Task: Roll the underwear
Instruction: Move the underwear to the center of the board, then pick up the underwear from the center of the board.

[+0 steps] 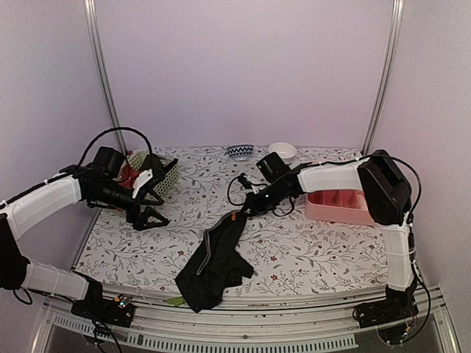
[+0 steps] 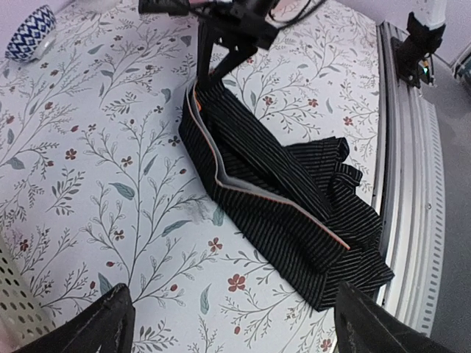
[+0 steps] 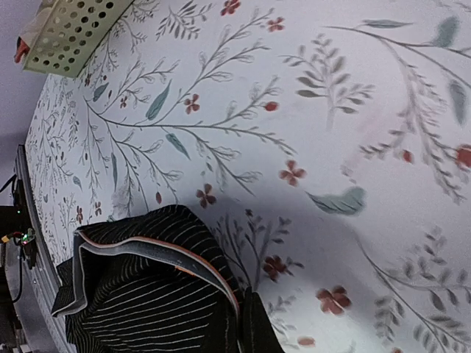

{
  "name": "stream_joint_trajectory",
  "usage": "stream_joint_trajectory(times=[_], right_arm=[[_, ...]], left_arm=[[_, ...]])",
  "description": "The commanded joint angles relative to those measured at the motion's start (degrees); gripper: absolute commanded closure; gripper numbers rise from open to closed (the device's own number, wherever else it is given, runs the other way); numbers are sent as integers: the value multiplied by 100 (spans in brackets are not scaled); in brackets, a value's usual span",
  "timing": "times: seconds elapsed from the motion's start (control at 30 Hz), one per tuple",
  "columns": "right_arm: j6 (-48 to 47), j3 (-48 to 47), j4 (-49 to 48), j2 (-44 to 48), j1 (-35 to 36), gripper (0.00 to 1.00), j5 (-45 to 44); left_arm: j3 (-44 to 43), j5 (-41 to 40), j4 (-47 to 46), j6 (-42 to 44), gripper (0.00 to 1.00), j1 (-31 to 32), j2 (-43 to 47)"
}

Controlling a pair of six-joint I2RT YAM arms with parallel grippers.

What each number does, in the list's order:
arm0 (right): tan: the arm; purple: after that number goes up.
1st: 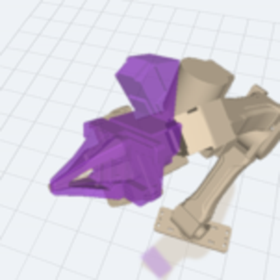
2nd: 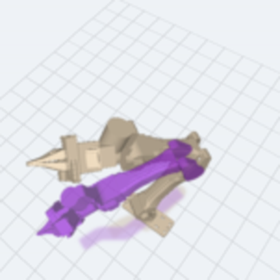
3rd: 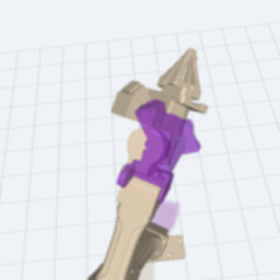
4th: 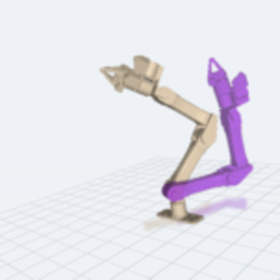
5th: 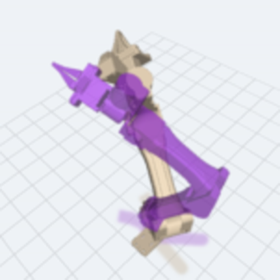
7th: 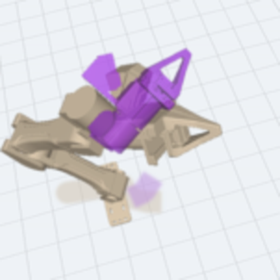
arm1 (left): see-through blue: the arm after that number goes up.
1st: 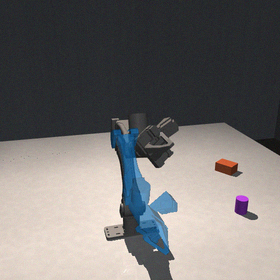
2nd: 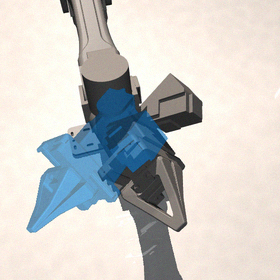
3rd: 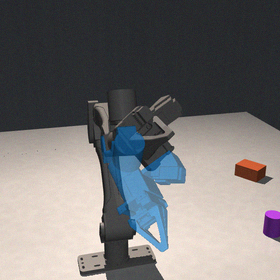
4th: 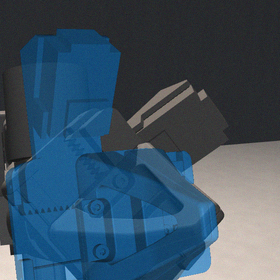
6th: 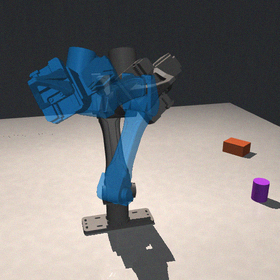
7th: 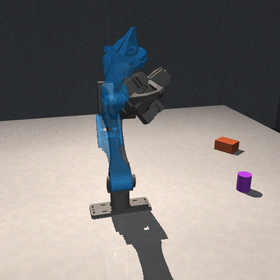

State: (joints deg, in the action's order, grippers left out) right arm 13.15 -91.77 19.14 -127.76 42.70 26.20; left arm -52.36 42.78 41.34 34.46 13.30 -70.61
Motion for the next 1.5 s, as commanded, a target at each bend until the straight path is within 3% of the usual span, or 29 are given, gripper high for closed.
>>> stream_joint_trajectory(times=[0.0, 0.2, 0.4, 0.67, 1.03, 1.3, 1.4, 1.47], right_arm=[[686, 866, -240, 1133, -524, 100, -597], [827, 1432, -76, 1324, -622, 100, -641], [949, 1492, -59, 1368, -622, 100, -633], [974, 1296, 70, 1259, -622, 100, -608], [1028, 1275, 167, 1280, -622, 100, -657], [1008, 1191, 268, 1246, -622, 100, -668], [973, 1158, 316, 1236, -622, 100, -668], [956, 1157, 354, 1251, -622, 100, -681]], left_arm=[[389, -466, -795, -157, 7, 529, 109], [1033, -915, -1702, 188, 16, 1407, 166], [1895, -1298, -2674, 1086, 24, 2353, 445], [2291, -1846, -4130, 1403, 38, 3094, 117], [2324, -2609, -5459, 1694, 46, 3551, -1071], [2077, -3011, -5791, 1688, 59, 3610, -1688], [1981, -3070, -5811, 1703, 67, 3612, -1841], [1869, -3140, -5776, 1600, 81, 3589, -1894]])
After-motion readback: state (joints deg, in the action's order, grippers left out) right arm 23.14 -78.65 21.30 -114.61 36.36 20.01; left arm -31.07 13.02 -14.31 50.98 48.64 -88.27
